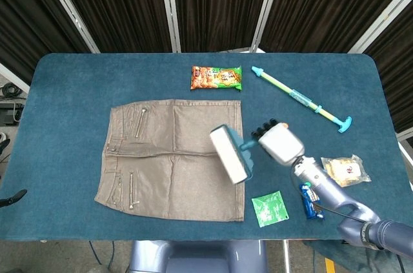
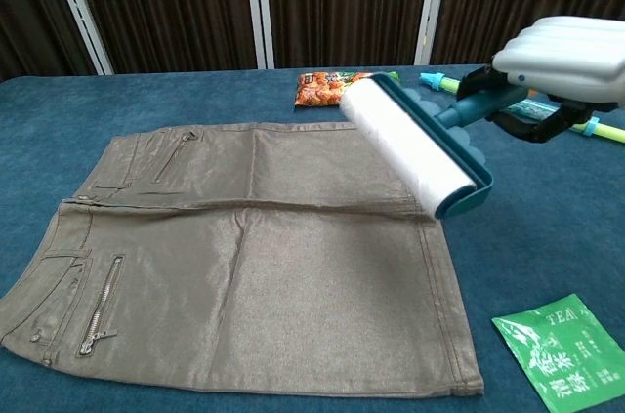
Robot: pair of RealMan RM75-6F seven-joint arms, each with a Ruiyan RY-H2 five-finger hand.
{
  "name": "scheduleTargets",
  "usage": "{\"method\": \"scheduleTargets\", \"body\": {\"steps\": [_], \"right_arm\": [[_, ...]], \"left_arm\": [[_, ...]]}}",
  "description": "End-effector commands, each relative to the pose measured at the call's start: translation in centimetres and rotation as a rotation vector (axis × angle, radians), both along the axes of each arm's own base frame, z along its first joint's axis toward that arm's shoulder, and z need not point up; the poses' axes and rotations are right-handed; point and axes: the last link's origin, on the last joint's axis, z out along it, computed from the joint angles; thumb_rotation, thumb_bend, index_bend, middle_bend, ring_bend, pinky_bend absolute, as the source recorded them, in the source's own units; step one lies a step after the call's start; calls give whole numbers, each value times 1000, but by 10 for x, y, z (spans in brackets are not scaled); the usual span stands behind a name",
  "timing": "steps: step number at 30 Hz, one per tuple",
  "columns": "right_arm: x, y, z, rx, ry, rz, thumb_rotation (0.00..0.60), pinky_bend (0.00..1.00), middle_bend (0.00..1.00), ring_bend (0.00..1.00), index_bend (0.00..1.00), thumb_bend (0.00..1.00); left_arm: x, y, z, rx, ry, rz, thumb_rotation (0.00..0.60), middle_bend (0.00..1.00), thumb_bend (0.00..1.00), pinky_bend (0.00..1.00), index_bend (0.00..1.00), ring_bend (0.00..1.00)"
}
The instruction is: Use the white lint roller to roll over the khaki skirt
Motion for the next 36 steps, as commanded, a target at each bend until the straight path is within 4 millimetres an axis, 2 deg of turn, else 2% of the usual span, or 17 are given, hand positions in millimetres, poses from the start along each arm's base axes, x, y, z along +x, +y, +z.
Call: {"method": "scheduleTargets", "body": {"steps": [1,8,14,21,27,32,36], "right_arm": [[31,15,-18,64,83,109,600,405,521,429,406,891],[58,33,-53,123,177,210,600,405,522,430,405,892],[67,41,-81,136,250,243,600,407,522,431,405,896],[71,49,-102,120,293,264,600,409,522,433,408,898],[59,45,-107,57,374,280,600,416,524,441,420,903],[36,35,-102,-7,442,257,600,416,524,441,419,904],[14,22,-91,-54,471,207,600,416,524,441,418,904]], "left_arm": [[-1,1,0,-2,2,6,600,0,0,0,0,0],[-6,2,-1,-3,8,23,600,0,0,0,0,0],[-8,4,-1,-5,12,30,600,0,0,0,0,0],[-9,6,-4,-13,17,37,600,0,0,0,0,0],[-9,7,-4,-13,18,41,600,0,0,0,0,0],[-9,8,-5,-16,15,42,600,0,0,0,0,0],[-8,8,-5,-17,17,40,600,0,0,0,0,0]]}}
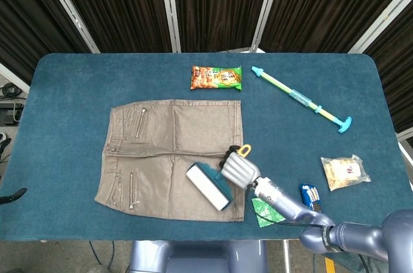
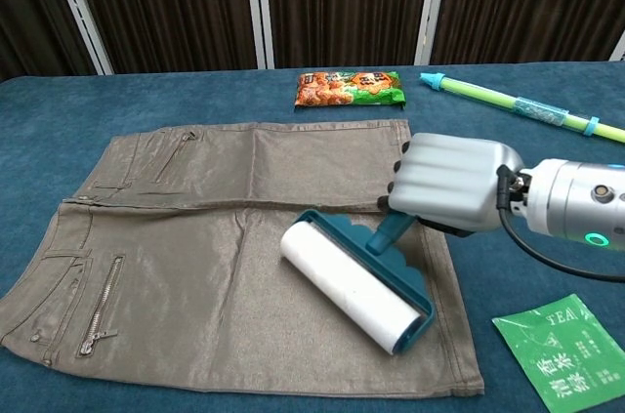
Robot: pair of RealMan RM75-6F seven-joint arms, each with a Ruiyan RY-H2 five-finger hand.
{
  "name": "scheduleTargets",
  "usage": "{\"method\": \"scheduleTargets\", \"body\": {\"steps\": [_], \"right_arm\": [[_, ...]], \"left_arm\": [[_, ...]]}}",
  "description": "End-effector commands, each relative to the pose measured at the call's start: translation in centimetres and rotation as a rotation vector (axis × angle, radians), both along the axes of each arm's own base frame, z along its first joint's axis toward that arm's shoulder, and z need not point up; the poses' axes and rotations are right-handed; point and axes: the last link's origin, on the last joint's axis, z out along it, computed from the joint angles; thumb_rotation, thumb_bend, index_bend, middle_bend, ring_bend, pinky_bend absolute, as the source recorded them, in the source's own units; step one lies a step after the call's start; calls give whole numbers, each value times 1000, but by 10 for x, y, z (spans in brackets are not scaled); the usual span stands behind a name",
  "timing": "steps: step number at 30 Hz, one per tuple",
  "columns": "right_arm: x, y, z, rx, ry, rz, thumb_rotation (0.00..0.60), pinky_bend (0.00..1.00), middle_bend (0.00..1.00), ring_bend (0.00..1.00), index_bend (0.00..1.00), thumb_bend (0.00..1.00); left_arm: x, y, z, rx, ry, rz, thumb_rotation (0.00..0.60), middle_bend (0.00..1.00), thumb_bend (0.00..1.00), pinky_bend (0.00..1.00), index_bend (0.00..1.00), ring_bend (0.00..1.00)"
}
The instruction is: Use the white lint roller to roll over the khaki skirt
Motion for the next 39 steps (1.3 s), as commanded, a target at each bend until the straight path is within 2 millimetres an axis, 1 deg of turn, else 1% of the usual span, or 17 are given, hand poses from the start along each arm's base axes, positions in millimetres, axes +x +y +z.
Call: {"method": "scheduleTargets", "body": {"steps": [1,4,7,10,13,18,31,36,39], "right_arm": [[-19,-10,11,-50,18,-34,600,416,524,441,419,904],[-36,-21,21,-93,36,-67,600,416,523,441,419,903],[-46,-28,29,-123,58,-74,600,417,524,442,418,904],[-50,-28,33,-127,55,-79,600,418,524,443,419,903],[-47,-26,34,-126,49,-63,600,422,525,446,423,904],[-33,-15,28,-105,44,-15,600,425,528,448,427,905],[32,41,-7,-7,71,211,600,430,535,456,433,906],[44,51,-13,18,77,241,600,431,535,458,434,906],[50,52,-16,18,78,247,600,431,535,458,433,906]], "left_arm": [[0,0,0,-1,1,-2,600,0,0,0,0,0],[2,0,-2,-3,2,-4,600,0,0,0,0,0],[3,0,-3,-6,3,-7,600,0,0,0,0,0],[4,0,-4,-9,3,-9,600,0,0,0,0,0],[5,0,-5,-12,4,-11,600,0,0,0,0,0],[6,0,-5,-12,3,-11,600,0,0,0,0,0],[2,0,-1,-5,-1,-3,600,0,0,0,0,0],[2,0,0,-3,-1,-3,600,0,0,0,0,0],[1,0,0,-2,-2,1,600,0,0,0,0,0]]}}
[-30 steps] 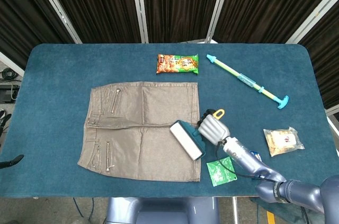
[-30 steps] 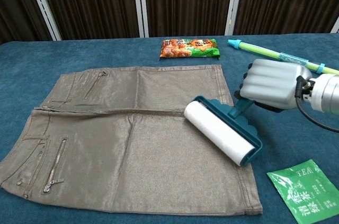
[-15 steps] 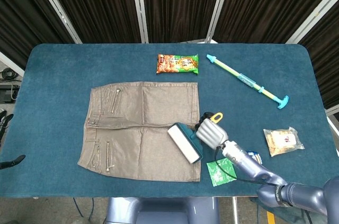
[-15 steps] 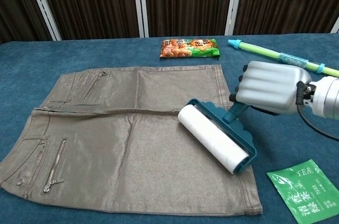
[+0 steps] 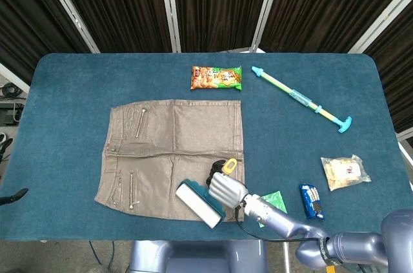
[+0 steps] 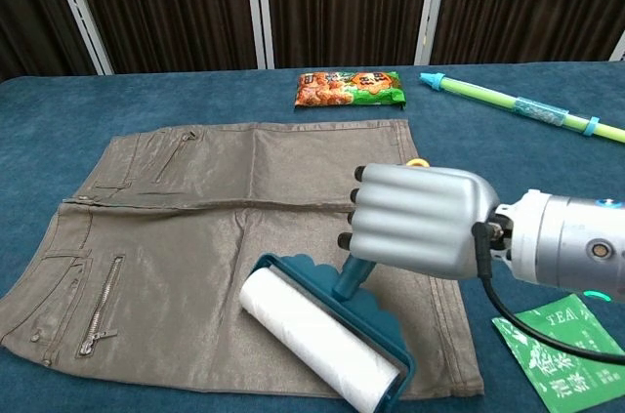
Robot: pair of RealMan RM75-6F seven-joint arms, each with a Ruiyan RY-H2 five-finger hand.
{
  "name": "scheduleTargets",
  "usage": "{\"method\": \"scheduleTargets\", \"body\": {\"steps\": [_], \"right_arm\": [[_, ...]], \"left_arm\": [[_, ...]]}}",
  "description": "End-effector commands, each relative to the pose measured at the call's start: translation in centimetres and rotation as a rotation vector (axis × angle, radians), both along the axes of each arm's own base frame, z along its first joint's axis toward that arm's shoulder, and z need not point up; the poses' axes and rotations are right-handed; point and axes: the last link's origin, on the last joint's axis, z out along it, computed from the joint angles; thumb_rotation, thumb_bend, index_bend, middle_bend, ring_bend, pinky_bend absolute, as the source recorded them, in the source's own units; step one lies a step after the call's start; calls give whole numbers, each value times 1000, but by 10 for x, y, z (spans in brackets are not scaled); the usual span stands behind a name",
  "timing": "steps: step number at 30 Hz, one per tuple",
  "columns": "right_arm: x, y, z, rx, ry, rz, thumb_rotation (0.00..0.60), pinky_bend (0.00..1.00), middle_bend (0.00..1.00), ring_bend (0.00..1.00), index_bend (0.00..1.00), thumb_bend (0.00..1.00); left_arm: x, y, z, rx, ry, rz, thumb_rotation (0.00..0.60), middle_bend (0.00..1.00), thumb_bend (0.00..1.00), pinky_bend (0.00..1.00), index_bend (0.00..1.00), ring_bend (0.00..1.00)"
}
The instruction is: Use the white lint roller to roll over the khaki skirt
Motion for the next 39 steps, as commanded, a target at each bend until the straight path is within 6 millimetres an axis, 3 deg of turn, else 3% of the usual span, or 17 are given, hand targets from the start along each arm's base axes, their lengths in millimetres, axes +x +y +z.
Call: {"method": "scheduleTargets", "body": {"steps": [1,11,16,18,25,31,33,39], "right_arm": [[6,0,-3,1,-1,-2,600,431,535,459,433,906],[-25,-42,10,-147,69,-82,600,432,535,462,434,905],[-53,-67,24,-237,104,-151,600,432,535,462,433,906],[-73,-80,33,-282,130,-196,600,432,535,463,433,905],[-104,-98,49,-344,118,-309,600,432,536,462,433,906],[-126,-116,74,-398,4,-479,600,431,535,462,432,905],[-144,-126,87,-444,-12,-563,600,432,535,462,431,905],[-166,-131,89,-466,-3,-645,600,432,535,459,420,897]], "left_arm": [[-1,0,1,0,0,3,600,0,0,0,0,0],[-2,1,0,-2,4,4,600,0,0,0,0,0],[-1,1,-2,-5,7,4,600,0,0,0,0,0],[0,2,-3,-8,10,4,600,0,0,0,0,0],[1,2,-6,-15,16,5,600,0,0,0,0,0],[1,3,-7,-16,17,11,600,0,0,0,0,0],[1,3,-8,-18,18,9,600,0,0,0,0,0],[2,2,-8,-17,17,9,600,0,0,0,0,0]]}}
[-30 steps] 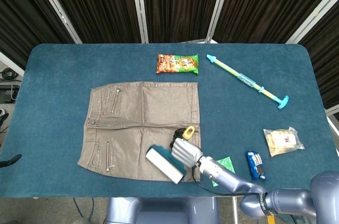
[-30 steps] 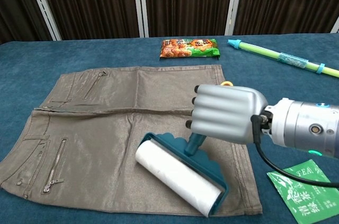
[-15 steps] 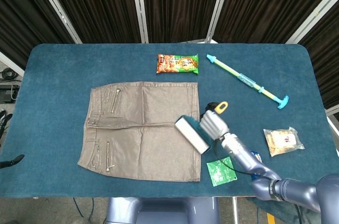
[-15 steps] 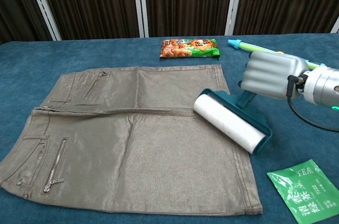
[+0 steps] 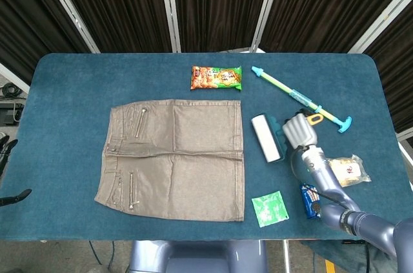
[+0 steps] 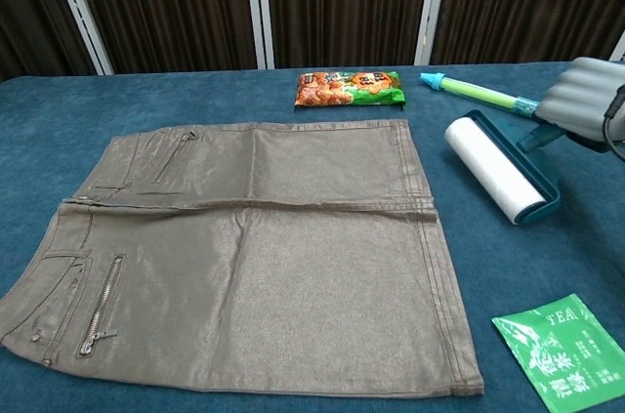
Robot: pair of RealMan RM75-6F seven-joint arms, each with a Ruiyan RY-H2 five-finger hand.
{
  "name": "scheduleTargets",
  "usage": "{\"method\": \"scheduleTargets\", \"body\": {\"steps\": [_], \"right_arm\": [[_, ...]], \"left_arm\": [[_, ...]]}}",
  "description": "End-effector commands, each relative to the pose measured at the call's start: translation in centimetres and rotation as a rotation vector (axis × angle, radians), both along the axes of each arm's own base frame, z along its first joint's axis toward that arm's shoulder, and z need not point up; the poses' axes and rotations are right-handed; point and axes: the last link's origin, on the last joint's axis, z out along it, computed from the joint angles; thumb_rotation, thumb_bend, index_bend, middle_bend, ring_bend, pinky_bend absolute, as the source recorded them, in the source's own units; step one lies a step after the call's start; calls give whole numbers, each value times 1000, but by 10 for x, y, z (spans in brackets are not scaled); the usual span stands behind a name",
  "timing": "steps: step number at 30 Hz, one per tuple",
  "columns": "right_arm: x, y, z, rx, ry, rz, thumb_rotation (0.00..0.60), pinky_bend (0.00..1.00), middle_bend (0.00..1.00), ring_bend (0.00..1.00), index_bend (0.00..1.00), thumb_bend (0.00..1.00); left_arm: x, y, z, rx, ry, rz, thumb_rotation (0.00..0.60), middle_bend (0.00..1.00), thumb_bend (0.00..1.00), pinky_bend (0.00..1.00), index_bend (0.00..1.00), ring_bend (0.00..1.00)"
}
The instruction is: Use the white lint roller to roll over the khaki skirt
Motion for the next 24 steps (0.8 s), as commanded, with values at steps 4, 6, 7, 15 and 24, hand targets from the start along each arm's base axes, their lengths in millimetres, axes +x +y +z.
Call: {"method": "scheduleTargets", "body": {"steps": [4,6,7,15,24], "right_arm": [[-16,2,-4,0,-74,-102,600,431,424,340,202,332],[-17,3,-5,7,-103,-133,600,431,308,256,41,45],[-16,4,-5,8,-118,-142,600,431,252,221,3,0],[-9,13,6,-10,-146,-110,600,431,149,143,0,0],[-5,66,64,-76,-320,-49,600,427,129,139,0,0]], "left_arm": [[0,0,-1,-4,3,3,600,0,0,0,0,0],[0,0,-1,-4,4,3,600,0,0,0,0,0],[0,0,-1,-4,4,3,600,0,0,0,0,0],[0,-1,1,-2,-3,5,600,0,0,0,0,0],[6,-7,10,12,-40,-29,600,0,0,0,0,0]]}}
